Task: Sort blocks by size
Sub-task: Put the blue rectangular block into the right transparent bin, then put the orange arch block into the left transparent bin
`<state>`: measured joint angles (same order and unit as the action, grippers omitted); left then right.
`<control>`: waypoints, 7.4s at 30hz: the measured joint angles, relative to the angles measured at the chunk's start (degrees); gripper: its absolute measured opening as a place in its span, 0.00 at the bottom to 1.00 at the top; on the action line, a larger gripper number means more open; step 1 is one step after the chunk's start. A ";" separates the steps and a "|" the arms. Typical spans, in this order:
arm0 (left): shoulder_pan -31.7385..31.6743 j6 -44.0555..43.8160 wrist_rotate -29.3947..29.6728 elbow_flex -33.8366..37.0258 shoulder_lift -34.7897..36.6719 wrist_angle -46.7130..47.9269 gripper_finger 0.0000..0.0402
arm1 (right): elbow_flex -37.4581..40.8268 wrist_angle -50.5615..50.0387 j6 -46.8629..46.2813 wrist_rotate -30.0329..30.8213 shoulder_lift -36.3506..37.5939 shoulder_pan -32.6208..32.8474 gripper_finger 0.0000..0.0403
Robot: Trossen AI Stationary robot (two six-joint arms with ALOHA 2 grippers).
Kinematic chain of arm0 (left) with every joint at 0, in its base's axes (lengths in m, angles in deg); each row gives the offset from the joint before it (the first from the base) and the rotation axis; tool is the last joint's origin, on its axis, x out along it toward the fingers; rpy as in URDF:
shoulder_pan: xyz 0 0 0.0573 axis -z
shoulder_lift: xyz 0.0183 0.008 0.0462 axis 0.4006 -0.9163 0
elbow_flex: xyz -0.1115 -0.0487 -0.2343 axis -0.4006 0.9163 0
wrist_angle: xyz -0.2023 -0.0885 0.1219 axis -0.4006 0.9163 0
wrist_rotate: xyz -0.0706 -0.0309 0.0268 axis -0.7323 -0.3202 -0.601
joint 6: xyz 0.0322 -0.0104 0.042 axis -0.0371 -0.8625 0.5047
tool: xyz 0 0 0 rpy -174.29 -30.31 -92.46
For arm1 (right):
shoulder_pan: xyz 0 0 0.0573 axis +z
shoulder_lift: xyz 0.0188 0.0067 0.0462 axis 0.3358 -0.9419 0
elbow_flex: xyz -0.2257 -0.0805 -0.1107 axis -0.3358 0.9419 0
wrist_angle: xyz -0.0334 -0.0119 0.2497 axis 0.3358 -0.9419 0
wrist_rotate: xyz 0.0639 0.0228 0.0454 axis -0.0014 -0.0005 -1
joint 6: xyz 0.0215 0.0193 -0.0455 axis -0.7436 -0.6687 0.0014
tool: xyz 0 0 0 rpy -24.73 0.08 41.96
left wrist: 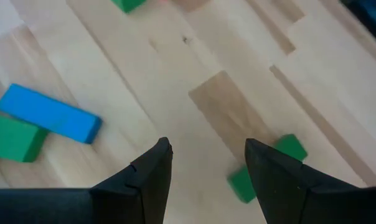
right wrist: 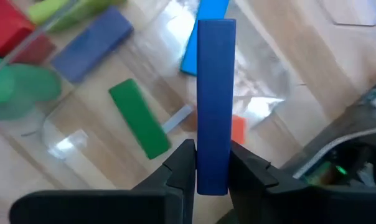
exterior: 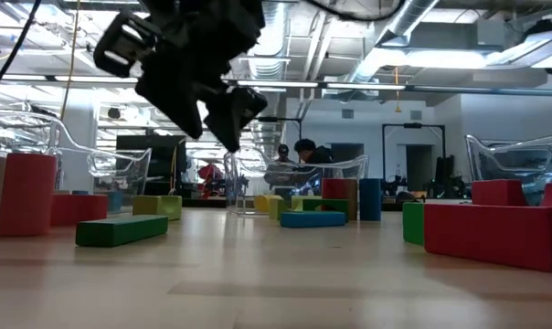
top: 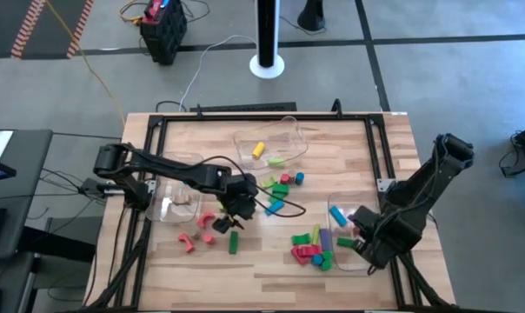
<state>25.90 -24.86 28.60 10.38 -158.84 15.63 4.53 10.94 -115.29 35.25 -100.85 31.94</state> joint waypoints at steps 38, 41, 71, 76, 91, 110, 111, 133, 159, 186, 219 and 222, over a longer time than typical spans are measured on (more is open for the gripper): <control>2.13 -6.44 0.61 9.20 13.93 -3.48 0.49 | -10.32 16.06 31.14 8.06 -1.14 -9.18 0.56; 2.96 -7.00 0.61 9.20 13.93 -3.48 0.49 | -10.35 22.17 37.35 7.61 -2.55 -11.68 0.56; 13.09 -11.60 7.43 9.20 13.89 -1.39 0.49 | -10.41 41.39 39.32 -16.95 -19.37 -26.62 0.56; 14.47 -11.57 8.61 9.20 13.89 -1.28 0.49 | -10.40 41.21 39.25 -19.14 -22.74 -28.21 0.56; 15.69 -10.46 8.59 9.20 13.77 -0.95 0.49 | -10.40 40.53 30.27 -20.91 -23.63 -26.51 0.56; 18.63 -10.92 8.63 9.22 13.71 -3.95 0.49 | -11.40 38.72 25.79 -21.86 -26.50 -25.80 0.50; 18.77 -11.21 8.66 9.22 13.71 -4.10 0.49 | -11.68 38.17 25.83 -21.84 -26.72 -25.76 0.49; 21.91 -14.11 12.69 9.25 13.71 -5.10 0.49 | -14.69 33.45 28.10 -20.53 -27.19 -25.68 0.48; 22.40 -13.98 12.91 9.25 13.71 -6.06 0.49 | -14.80 33.06 24.33 -18.83 -29.92 -25.47 0.53; 22.40 -14.37 13.22 9.22 13.71 -6.36 0.49 | -20.98 28.49 42.59 -13.08 -30.10 -25.16 0.46; 22.40 -14.79 13.27 9.19 13.69 -6.57 0.49 | -21.55 31.84 81.85 -7.99 -34.72 -23.22 0.46; 22.40 -14.79 13.27 9.18 13.69 -6.61 0.49 | -21.57 30.84 82.06 -8.29 -35.84 -23.21 0.46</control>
<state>48.30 -39.64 41.87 19.56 -145.15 9.02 -17.04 41.78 -33.23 26.96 -136.69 8.74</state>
